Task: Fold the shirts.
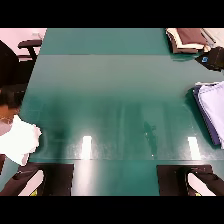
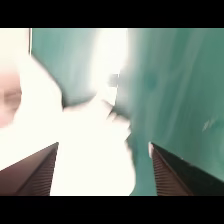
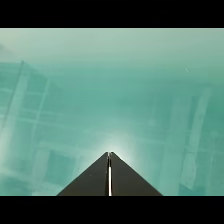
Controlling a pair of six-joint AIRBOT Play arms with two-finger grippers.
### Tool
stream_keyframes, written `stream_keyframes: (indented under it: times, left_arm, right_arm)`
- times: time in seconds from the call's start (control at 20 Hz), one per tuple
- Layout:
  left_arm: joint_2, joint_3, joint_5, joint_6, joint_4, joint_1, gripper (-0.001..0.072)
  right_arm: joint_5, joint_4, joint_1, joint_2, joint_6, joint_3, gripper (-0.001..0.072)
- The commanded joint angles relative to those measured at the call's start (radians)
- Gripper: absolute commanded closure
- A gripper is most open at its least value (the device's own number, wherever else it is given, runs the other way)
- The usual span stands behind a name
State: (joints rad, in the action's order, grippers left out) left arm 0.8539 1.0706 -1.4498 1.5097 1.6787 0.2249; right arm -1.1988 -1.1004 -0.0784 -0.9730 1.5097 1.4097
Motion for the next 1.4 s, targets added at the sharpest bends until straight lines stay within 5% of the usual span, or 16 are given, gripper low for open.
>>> stream_keyframes:
  times: [0.0, 0.25, 0.3, 0.35, 0.4, 0.65, 0.95, 1.35]
  left_arm:
    - [-0.026, -0.299, 0.111, 0.021, 0.05, 0.09, 0.0065]
    - [-0.026, -0.505, 0.233, 0.088, 0.057, 0.09, 0.0067]
    - [-0.026, -0.499, 0.221, 0.099, 0.057, 0.09, 0.0168]
    - [-0.026, -0.482, 0.202, 0.098, 0.057, 0.09, 0.0521]
    - [-0.026, -0.456, 0.188, 0.098, 0.055, 0.09, 0.0662]
    - [-0.046, -0.065, 0.094, 0.061, -0.105, 0.06, 0.0677]
    - [-0.043, 0.488, 0.15, 0.094, -0.17, -0.352, 0.0679]
    - [0.245, 0.599, 0.163, 0.14, -0.135, -0.798, 0.0679]
  right_arm:
    - [0.006, 0.0, -0.001, 0.0, 0.0, 0.0, 0.0695]
    - [0.022, 0.0, -0.001, -0.001, 0.0, 0.0, 0.0695]
    - [0.029, 0.0, -0.001, 0.0, 0.0, 0.0, 0.0695]
    - [0.034, 0.0, -0.001, 0.0, 0.0, 0.0, 0.0695]
    - [0.04, 0.0, -0.001, 0.0, 0.0, 0.0, 0.0695]
    - [0.078, 0.01, -0.002, 0.0, 0.0, 0.023, 0.0695]
    - [0.103, 0.006, -0.001, 0.0, 0.0, 0.2, 0.0695]
    - [0.124, -0.056, -0.001, 0.0, 0.0, 0.373, 0.0695]
